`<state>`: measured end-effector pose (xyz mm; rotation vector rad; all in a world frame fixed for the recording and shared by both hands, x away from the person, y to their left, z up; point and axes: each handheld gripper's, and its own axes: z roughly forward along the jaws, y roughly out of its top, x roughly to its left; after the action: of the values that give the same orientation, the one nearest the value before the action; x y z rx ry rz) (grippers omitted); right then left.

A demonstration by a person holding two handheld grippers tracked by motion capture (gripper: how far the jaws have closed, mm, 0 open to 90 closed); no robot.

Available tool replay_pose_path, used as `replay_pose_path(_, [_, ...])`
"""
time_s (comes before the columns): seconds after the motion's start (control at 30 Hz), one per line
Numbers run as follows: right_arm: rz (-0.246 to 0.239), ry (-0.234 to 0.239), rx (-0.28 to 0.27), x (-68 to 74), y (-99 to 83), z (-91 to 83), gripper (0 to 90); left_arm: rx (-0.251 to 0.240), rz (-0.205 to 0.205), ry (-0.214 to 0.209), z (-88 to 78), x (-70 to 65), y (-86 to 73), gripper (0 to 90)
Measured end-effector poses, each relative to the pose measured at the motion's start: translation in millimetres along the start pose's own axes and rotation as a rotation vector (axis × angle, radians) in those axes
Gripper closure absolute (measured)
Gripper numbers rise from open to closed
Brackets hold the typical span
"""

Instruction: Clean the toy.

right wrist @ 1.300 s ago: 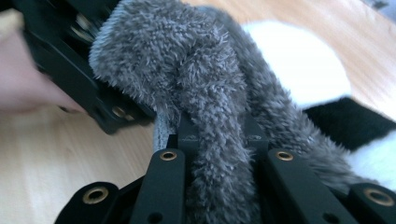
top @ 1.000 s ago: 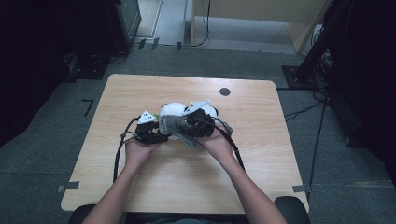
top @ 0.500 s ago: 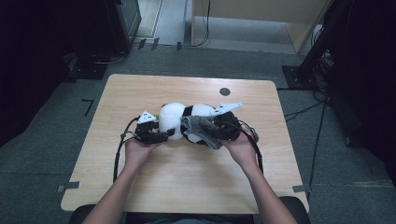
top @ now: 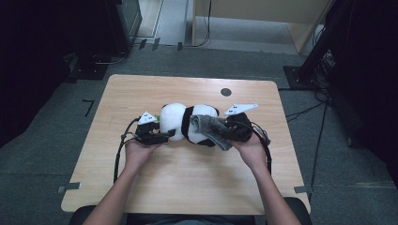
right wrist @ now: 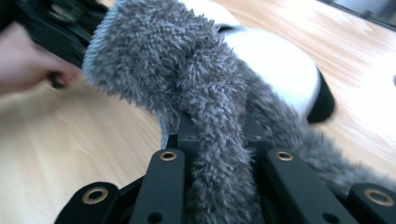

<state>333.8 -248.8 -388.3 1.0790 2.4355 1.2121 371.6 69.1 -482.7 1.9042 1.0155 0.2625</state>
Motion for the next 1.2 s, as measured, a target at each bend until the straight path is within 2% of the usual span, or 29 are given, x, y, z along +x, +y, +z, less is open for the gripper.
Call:
replay_pose_path(0.1, [-0.02, 0.026, -0.006, 10.9, 10.2, 3.3, 76.5, 0.004, 0.002, 0.001, -0.5, -0.4, 0.3, 33.2])
replay_pose_path(0.17, [-0.047, 0.047, 0.0, 20.9, 17.7, 11.9, 76.5, 0.003, 0.001, 0.001, -0.6, -0.6, 0.3, 33.0])
replay_pose_path(0.3, [-0.099, 0.054, 0.048, 38.3, 30.1, 40.0, 76.5, 0.004, 0.001, -0.001, -1.0, -0.6, 0.4, 32.9])
replay_pose_path(0.43, [-0.13, 0.051, 0.089, 50.2, 41.3, 66.6, 76.5, 0.001, 0.004, -0.004, -1.4, -1.1, 0.5, 32.9])
replay_pose_path(0.57, [-0.134, 0.056, 0.105, 54.9, 45.7, 85.1, 76.3, 0.001, 0.001, -0.006, -1.6, -1.8, 0.8, 33.0])
replay_pose_path(0.67, [-0.131, 0.05, 0.139, 54.0, 42.1, 96.2, 76.2, 0.01, -0.001, -0.003, -1.4, -1.5, 0.8, 33.0])
replay_pose_path(0.9, [-0.123, 0.058, 0.133, 45.3, 28.8, 83.5, 76.3, 0.02, 0.001, 0.0, -1.2, -2.1, 2.1, 34.0])
replay_pose_path(1.07, [-0.101, 0.057, 0.119, 36.1, 16.4, 61.9, 76.3, 0.027, -0.012, -0.003, -0.4, -1.0, 1.8, 34.1])
replay_pose_path(1.2, [-0.077, 0.042, 0.11, 26.6, 5.3, 41.2, 76.2, 0.025, -0.006, -0.003, -0.3, -1.2, 1.4, 34.1])
